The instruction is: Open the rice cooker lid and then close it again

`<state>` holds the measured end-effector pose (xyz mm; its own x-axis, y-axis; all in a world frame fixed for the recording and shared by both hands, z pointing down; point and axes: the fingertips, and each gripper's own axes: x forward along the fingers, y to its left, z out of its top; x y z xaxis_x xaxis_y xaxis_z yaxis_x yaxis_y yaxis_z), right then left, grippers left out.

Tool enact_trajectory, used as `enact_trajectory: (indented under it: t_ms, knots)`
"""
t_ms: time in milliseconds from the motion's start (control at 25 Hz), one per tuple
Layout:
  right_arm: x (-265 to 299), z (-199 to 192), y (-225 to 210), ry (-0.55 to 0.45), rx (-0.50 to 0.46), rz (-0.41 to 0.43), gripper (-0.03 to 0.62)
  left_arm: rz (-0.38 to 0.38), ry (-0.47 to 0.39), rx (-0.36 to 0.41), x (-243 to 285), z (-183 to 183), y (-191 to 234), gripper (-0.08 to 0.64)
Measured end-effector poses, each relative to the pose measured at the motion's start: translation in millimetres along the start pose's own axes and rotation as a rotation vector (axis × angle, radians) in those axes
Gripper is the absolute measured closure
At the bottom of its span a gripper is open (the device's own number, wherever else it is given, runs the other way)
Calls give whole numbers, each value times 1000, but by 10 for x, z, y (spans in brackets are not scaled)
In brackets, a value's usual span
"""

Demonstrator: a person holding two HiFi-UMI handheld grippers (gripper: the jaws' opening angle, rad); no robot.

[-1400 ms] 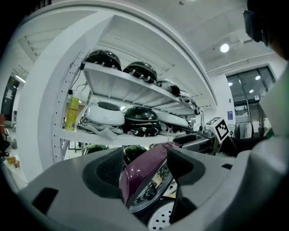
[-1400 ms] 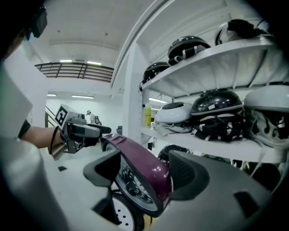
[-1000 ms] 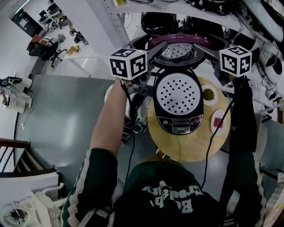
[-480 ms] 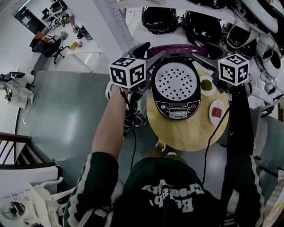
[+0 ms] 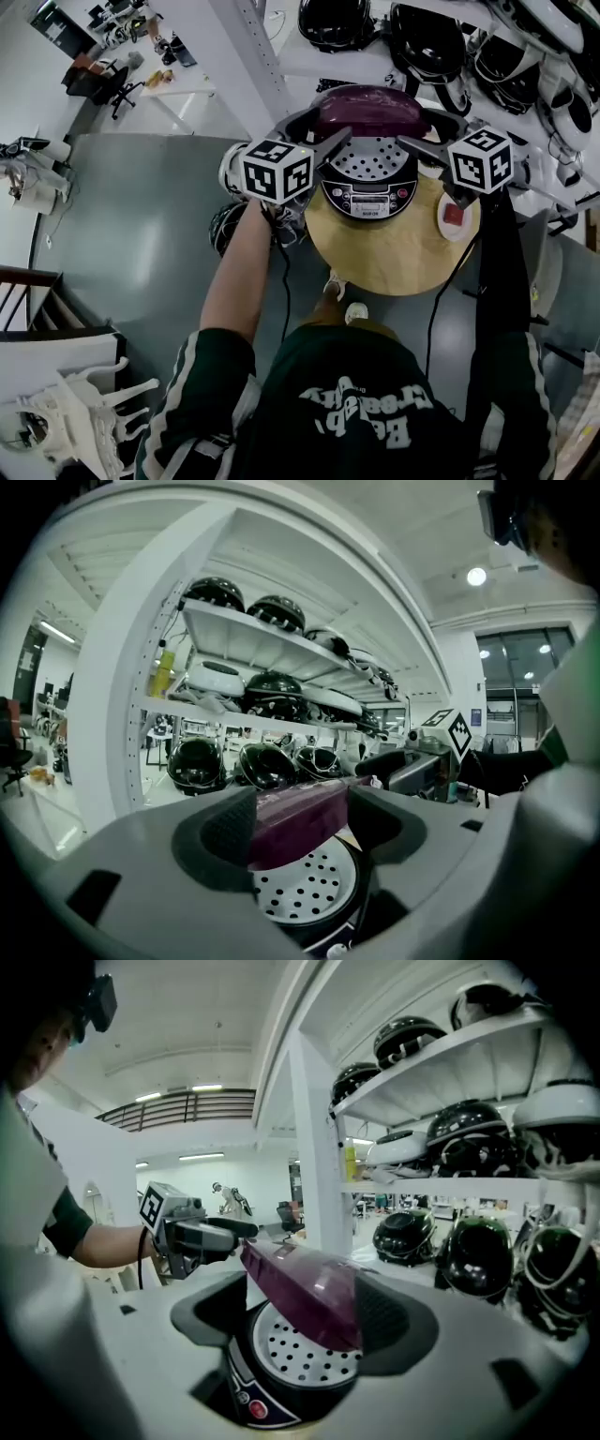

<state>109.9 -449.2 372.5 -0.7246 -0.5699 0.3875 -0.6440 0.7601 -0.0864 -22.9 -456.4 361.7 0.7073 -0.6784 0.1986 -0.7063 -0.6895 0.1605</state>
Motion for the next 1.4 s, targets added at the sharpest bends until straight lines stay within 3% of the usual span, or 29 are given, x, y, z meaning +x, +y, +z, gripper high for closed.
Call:
enact_trajectory:
  t_ms: [640, 1400]
  knots:
    - [102, -837, 245, 98, 57, 28, 241, 32, 94, -79, -63, -902, -158, 265]
    - [265, -1291, 247, 153, 117, 19, 247, 70, 223, -77, 53, -1417, -124, 286]
